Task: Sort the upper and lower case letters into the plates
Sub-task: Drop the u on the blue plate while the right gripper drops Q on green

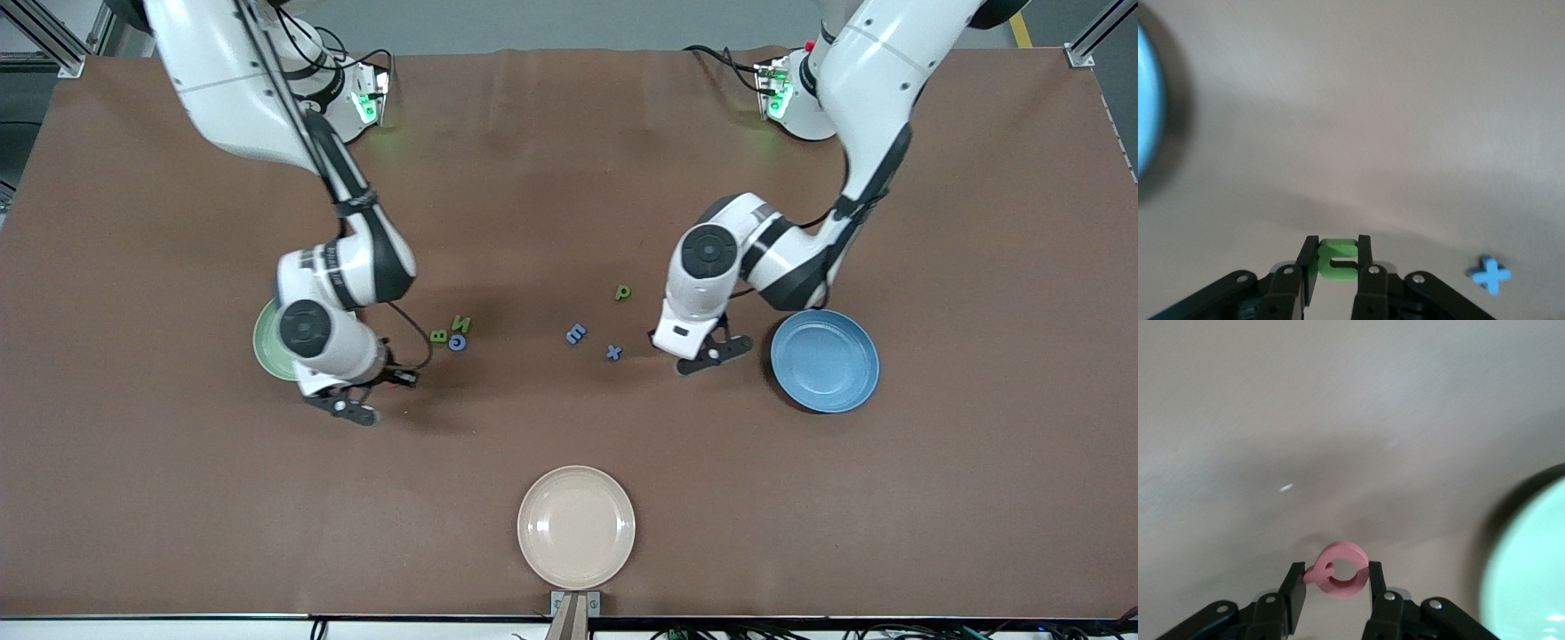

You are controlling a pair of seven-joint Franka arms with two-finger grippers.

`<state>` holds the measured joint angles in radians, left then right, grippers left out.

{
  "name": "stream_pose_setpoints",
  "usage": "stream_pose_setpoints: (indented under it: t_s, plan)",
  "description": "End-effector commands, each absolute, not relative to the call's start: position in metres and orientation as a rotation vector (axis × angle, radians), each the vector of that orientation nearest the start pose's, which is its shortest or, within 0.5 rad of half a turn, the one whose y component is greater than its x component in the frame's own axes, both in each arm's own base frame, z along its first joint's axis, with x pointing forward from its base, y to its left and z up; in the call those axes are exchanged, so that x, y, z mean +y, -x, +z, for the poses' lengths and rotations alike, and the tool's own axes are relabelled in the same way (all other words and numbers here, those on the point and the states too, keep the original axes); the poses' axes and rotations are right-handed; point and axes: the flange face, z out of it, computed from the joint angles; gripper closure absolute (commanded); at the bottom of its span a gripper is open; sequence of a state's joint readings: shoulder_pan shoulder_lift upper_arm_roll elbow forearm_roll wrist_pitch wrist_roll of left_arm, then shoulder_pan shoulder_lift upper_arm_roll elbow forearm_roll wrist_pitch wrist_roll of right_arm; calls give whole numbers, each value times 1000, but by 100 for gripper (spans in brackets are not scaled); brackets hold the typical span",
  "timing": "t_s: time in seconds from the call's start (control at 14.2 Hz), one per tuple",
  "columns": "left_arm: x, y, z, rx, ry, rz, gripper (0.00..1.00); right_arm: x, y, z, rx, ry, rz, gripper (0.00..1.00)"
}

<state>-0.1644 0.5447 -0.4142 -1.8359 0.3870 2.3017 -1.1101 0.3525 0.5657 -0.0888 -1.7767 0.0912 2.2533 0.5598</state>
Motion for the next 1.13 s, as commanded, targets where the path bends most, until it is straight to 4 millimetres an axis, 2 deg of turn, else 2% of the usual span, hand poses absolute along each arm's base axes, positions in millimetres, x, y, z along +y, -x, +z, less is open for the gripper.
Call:
stream_pose_setpoints:
  t_s: [0.0, 0.14, 0.21, 0.35, 0.42, 0.49, 0.63, 0.7, 0.84, 0.91, 0.98, 1.05]
  plan:
    - [-271, -559, 276, -397, 3031, -88, 81, 116, -601, 263, 452, 3105, 168, 98]
    - [-225, -564, 280, -322, 3036, -58, 81, 75, -578, 268, 404, 3100, 169, 98]
    - [-204, -568, 280, -284, 3039, -43, 81, 59, -564, 264, 367, 3099, 150, 98]
    - [-157, -572, 273, -214, 3038, 2, 81, 23, -538, 243, 325, 3100, 125, 98]
    - [-136, -571, 266, -183, 3035, 35, 81, 13, -530, 234, 318, 3100, 126, 98]
    - [-119, -572, 261, -163, 3034, 55, 81, 3, -518, 220, 333, 3101, 123, 98]
    - [-91, -568, 246, -114, 3038, 101, 81, -2, -502, 201, 349, 3103, 134, 97]
    - [-82, -568, 241, -108, 3044, 109, 81, 1, -498, 195, 345, 3105, 151, 96]
    - [-80, -567, 228, -80, 3056, 137, 81, 7, -496, 191, 336, 3105, 178, 93]
    - [-79, -565, 221, -57, 3045, 146, 81, 10, -495, 190, 321, 3107, 195, 80]
    - [-72, -563, 215, -50, 3034, 159, 80, 11, -494, 189, 318, 3107, 211, 46]
    - [-67, -562, 210, -41, 3031, 159, 80, 11, -494, 190, 318, 3106, 214, 0]
